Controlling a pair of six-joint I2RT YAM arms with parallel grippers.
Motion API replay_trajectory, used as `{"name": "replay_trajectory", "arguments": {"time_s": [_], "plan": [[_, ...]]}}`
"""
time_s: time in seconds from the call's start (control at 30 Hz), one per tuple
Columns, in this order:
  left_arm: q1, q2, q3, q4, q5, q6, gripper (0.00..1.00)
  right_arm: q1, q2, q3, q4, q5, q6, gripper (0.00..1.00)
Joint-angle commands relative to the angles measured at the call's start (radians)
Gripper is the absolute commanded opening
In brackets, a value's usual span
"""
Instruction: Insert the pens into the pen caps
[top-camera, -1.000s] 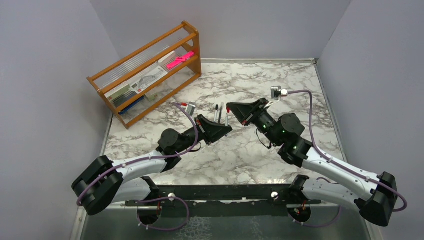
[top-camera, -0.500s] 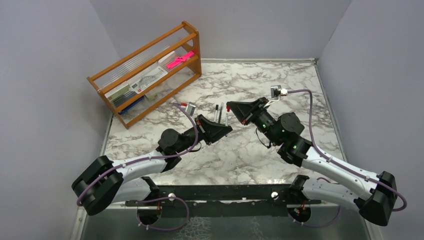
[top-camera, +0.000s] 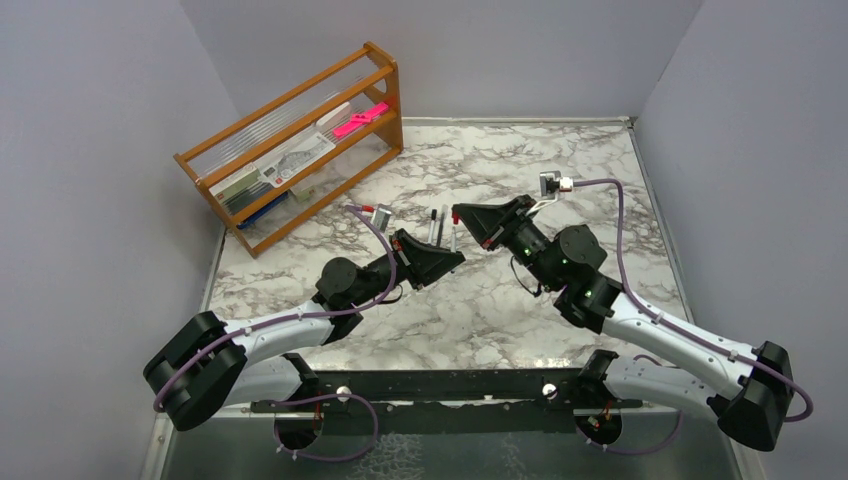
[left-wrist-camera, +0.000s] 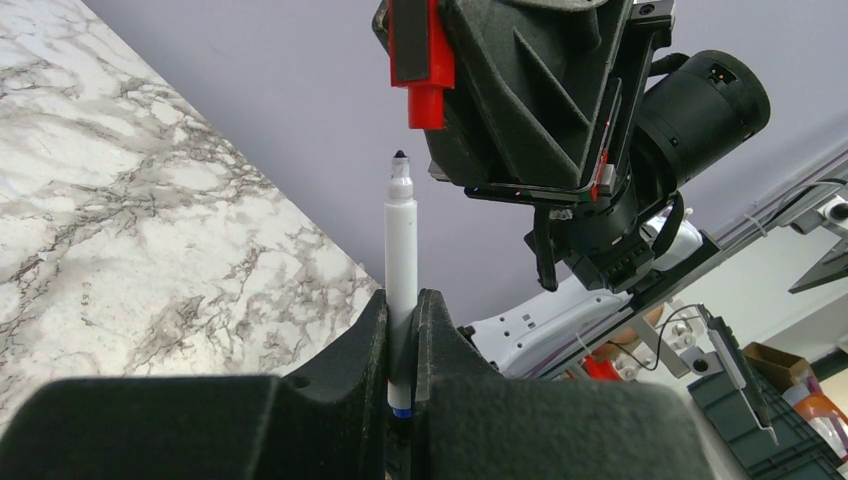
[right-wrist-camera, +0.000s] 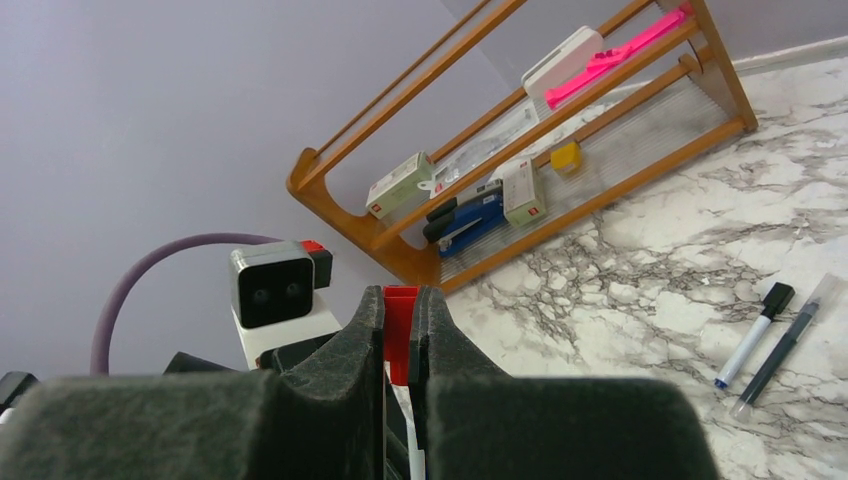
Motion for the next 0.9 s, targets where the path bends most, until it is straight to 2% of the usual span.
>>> {"name": "replay_trajectory", "arguments": {"time_s": [0.0,0.87], "plan": [[-0.007,-0.019,0.019,0.038,0.016,0.012,0.0,0.001,0.008,-0.015,0.005,-0.019,0.005,0.01],[-0.007,-0.016,0.015,0.038,0.009,0.015,0.0,0.001,0.009,-0.024,-0.004,-0.04,0.019,0.01]]}}
